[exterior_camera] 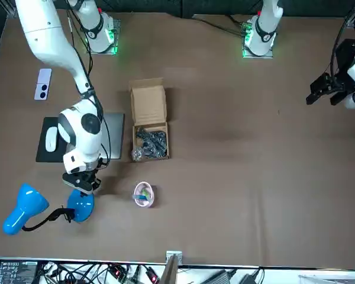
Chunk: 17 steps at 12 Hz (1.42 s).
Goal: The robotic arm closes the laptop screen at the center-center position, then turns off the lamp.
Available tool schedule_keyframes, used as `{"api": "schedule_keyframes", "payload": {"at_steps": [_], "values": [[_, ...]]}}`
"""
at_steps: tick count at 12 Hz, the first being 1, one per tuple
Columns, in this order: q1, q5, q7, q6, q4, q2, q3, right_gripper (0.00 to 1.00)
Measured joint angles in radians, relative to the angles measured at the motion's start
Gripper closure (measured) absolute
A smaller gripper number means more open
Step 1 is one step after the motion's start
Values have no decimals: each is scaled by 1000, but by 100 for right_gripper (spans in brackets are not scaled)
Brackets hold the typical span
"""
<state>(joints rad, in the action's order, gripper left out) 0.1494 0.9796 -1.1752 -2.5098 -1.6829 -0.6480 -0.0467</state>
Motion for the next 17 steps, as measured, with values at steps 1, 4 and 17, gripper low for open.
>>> {"api": "schedule_keyframes", "payload": {"at_steps": [1,4,17], "values": [[-4,2,0,-2,6,-8,0,98],[-12,5,0,-29,18,-29,3,98],[-36,9,0,-80,25,-71,5,98]]}}
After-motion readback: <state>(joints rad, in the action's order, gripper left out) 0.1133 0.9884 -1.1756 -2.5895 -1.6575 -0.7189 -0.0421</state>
